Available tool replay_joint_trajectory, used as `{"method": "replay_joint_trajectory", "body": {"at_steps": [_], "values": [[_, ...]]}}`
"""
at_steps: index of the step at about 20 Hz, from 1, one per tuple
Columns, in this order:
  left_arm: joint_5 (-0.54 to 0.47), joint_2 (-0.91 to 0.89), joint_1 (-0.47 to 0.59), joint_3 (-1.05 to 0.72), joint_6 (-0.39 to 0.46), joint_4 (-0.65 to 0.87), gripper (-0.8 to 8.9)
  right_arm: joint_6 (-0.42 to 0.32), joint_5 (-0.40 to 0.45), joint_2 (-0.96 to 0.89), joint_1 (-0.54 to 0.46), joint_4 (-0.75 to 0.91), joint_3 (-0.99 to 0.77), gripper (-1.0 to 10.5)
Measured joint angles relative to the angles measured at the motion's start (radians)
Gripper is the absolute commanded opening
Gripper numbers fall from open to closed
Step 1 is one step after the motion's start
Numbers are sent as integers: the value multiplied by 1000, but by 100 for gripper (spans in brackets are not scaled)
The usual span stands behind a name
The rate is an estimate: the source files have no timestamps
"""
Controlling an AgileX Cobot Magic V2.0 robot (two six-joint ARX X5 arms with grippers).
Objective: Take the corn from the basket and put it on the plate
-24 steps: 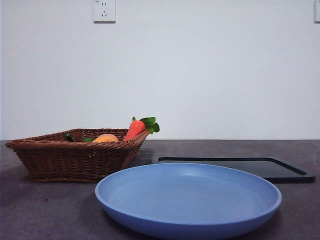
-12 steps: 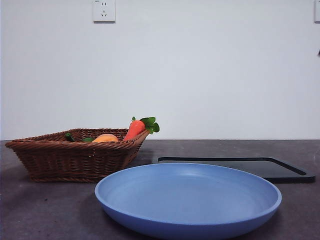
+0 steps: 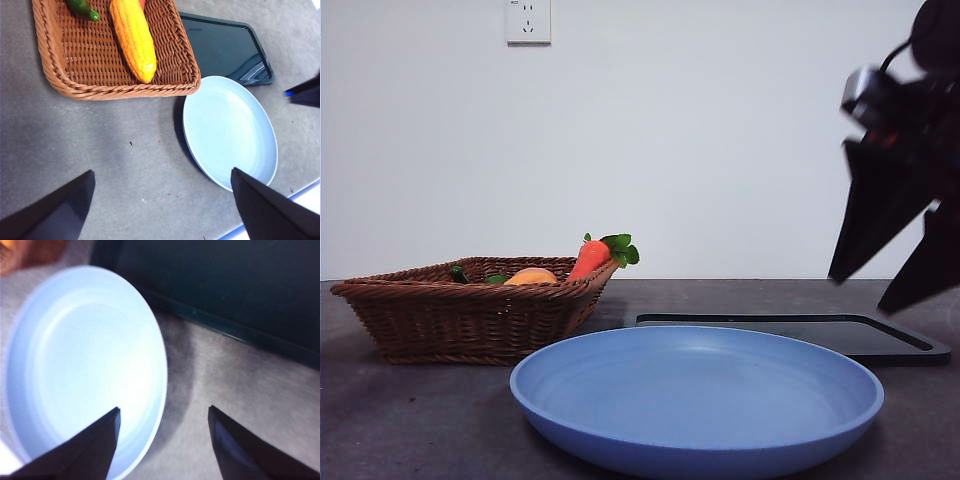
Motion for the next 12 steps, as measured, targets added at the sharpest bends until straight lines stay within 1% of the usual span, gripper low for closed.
{"method": "replay_joint_trajectory", "body": {"at_steps": [7, 9, 12], "values": [[0, 7, 0, 0, 0, 5, 442, 1, 1, 165, 65, 89, 0, 283], [0, 11, 0, 0, 0, 8, 442, 1, 1, 186, 82, 109, 0, 218], [0, 18, 0, 0, 0, 8, 442, 1, 1, 207, 95, 122, 1, 84]]}}
